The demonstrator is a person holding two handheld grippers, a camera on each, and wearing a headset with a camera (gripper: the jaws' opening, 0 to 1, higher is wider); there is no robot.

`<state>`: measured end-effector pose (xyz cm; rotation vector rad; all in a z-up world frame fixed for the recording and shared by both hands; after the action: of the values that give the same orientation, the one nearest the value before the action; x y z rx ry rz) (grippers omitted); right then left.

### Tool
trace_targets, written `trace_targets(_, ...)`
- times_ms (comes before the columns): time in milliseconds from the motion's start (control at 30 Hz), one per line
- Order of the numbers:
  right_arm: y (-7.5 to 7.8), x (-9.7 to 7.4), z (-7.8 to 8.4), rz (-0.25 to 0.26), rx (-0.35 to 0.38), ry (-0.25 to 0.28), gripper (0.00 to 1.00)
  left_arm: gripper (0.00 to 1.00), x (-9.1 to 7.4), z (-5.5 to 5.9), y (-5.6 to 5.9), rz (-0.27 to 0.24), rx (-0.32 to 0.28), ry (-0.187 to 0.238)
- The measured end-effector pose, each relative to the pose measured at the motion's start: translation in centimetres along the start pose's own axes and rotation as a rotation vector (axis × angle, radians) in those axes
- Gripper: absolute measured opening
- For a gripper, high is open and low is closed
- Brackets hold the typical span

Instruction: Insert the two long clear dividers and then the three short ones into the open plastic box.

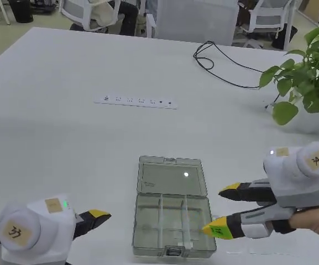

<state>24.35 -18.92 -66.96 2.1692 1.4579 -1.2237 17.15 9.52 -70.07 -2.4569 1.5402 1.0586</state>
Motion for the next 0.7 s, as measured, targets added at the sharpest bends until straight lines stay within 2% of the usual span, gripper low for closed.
trace_targets(200,0.8,-0.4,1.7,-0.02,-0.095,-0.08,0.67,1.0,0.1,0.0,0.0,0.003,0.001,-0.006)
trace_targets(433,1.5,0.2,3.3,-0.045,-0.246,-0.184,0.68,1.0,0.2,0.0,0.1,0.001,-0.004,-0.006)
trace_targets(533,1.9,0.7,4.1,-0.044,-0.316,-0.257,0.64,1.0,0.2,0.0,0.1,0.002,-0.001,-0.004)
trace_targets(567,2.0,1.0,4.2,-0.038,-0.354,-0.273,0.64,1.0,0.2,0.0,0.2,0.004,-0.002,-0.002)
trace_targets(700,2.5,1.9,5.0,-0.04,-0.425,-0.335,0.58,1.0,0.2,0.1,0.1,0.001,-0.009,-0.004)
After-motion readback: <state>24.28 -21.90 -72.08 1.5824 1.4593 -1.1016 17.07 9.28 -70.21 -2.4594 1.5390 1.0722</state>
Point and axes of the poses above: the centre of the closed fingertips' face, and the gripper's own axes: x roughly forward along the fingers, y roughly to its right, z roughly out of its underside, the point moved 10 cm from there along -x, roughly backward along the fingers, and after that the axes turned 6 degrees about -y, right-handed, at the moved point
